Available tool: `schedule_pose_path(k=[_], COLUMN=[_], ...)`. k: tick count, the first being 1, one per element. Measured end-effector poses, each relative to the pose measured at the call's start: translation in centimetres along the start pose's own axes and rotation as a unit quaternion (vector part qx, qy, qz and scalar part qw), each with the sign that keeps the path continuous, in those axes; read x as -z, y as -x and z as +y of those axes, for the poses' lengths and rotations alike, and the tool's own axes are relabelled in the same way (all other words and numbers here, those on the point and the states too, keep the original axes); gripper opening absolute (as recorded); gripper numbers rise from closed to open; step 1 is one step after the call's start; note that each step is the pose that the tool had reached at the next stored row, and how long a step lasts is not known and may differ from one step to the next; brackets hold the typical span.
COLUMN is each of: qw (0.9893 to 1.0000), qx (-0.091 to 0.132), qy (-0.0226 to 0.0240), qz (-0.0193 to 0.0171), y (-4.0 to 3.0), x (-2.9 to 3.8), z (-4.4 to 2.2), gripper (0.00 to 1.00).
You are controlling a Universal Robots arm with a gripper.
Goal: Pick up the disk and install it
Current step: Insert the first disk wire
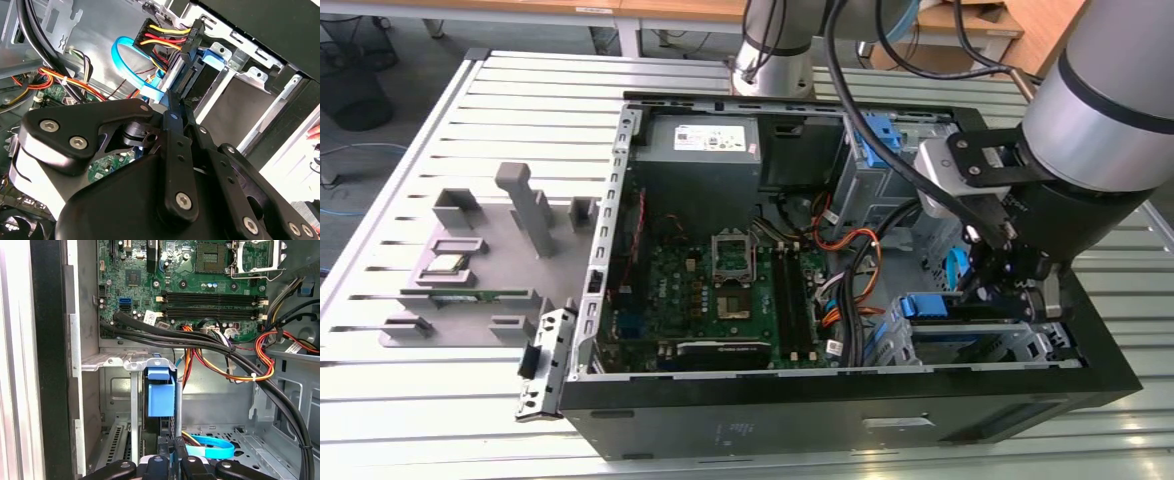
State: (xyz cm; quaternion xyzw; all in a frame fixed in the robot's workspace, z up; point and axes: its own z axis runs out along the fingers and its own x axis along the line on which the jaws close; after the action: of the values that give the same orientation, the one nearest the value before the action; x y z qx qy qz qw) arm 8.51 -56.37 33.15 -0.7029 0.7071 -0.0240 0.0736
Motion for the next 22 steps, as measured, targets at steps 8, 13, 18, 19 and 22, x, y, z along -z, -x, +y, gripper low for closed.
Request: schedule_pose_path(k=[8,13,18,19,22], qw=[1.0,1.0,1.0,1.0,1.0], qx=[0.0,0.0,0.0,0.0,0.0], qy=[0.0,0.0,0.0,0.0,0.0], qz=[-0.0001,0.0002,-0.0002,-0.0001,0.0001], y=[-0.02,-0.03,-0.03,-0.04,-0.04], x=[-0.26,-0.37,-0.43,-0.43,-0.42], z=[0.04,0.05,0.06,0.06,0.06], gripper=[0.16,0.16,0.17,0.23,0.29])
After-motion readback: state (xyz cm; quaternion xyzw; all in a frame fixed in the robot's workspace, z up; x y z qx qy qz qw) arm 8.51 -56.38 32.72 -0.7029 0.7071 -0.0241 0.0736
